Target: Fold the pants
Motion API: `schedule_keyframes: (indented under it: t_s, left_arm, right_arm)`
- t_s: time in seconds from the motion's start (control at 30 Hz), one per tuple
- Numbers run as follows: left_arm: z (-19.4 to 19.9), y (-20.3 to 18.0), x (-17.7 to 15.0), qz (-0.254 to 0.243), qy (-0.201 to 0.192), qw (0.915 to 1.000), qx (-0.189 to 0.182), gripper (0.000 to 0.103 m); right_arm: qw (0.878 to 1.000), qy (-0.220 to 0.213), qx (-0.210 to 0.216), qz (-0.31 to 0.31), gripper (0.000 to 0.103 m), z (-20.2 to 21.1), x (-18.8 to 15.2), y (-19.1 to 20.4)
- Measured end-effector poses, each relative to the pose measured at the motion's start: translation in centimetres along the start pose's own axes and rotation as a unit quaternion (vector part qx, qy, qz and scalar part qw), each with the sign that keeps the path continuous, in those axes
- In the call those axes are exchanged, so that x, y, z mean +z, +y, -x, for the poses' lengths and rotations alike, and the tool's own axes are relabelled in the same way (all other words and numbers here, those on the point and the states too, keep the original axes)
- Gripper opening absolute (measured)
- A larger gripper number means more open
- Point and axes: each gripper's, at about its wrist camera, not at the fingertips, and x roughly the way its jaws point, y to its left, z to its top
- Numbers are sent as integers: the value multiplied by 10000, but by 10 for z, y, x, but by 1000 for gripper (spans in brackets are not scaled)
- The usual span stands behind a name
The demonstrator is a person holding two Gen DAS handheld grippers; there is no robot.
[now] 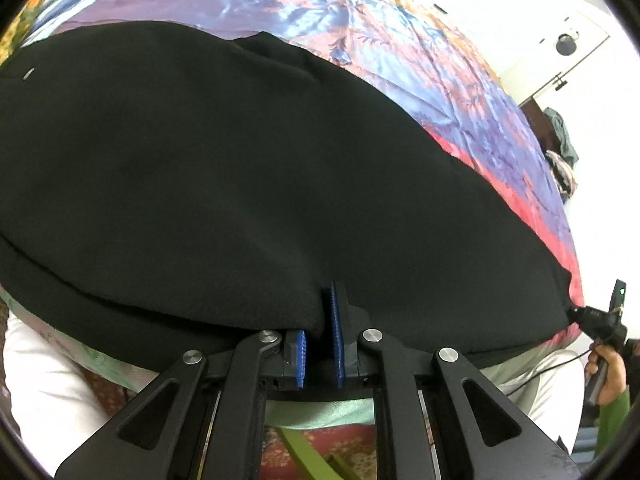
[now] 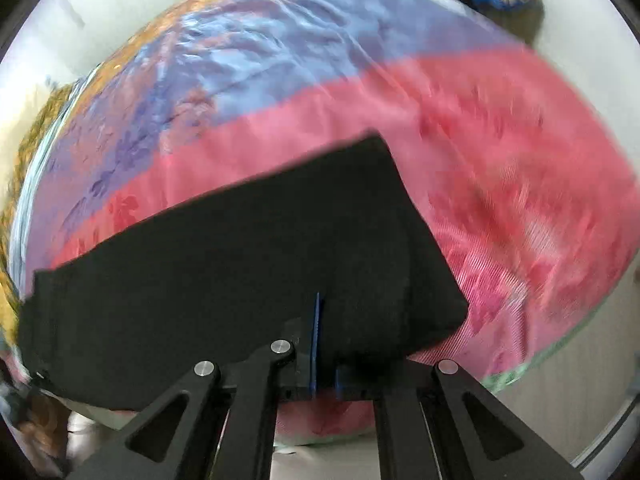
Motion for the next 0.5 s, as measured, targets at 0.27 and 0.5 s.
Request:
schedule_keyframes:
  t_s: [0.27,0.5]
  left_arm:
    - [10,-15,-21,-119,-230,9996,-87,5]
    - [6,-16,-28,-193,-107,9997,50,5]
  right_arm:
    - [9998,-147,-154,45,6,5,-1,-4]
    - [9995,-135,-264,124,6,0,-1,3]
